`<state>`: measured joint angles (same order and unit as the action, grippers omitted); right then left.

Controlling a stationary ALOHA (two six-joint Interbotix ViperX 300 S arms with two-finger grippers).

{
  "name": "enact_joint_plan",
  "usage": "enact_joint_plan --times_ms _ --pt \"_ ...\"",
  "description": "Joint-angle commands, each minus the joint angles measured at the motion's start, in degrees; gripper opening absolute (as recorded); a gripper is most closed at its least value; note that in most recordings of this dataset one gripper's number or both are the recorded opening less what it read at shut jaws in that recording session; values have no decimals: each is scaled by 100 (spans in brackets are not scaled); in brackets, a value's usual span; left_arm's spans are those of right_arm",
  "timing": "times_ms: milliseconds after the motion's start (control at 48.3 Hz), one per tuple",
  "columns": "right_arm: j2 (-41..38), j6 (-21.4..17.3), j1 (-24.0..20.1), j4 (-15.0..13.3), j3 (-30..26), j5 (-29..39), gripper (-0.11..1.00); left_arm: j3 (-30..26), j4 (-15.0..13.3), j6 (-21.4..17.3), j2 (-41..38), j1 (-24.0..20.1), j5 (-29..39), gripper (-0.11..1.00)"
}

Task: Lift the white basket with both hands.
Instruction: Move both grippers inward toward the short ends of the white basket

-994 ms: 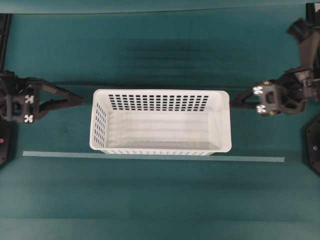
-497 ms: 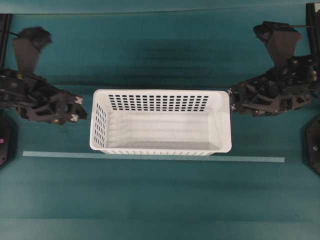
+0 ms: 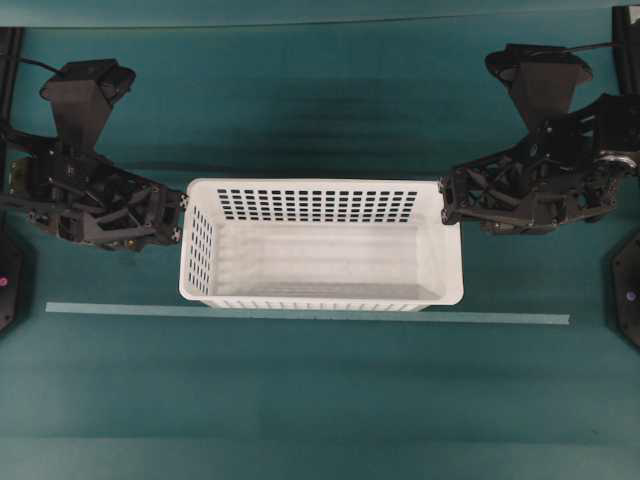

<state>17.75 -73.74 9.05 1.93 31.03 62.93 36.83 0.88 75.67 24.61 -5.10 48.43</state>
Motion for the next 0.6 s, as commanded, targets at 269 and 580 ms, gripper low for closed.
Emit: enact_joint_plan --times_ms 269,580 --pt "-62 141 -53 -123 97 -404 2 -141 26 44 -53 70 -26 3" --pt "-53 149 -70 -132 114 -791 6 -114 26 35 -35 88 -26 28"
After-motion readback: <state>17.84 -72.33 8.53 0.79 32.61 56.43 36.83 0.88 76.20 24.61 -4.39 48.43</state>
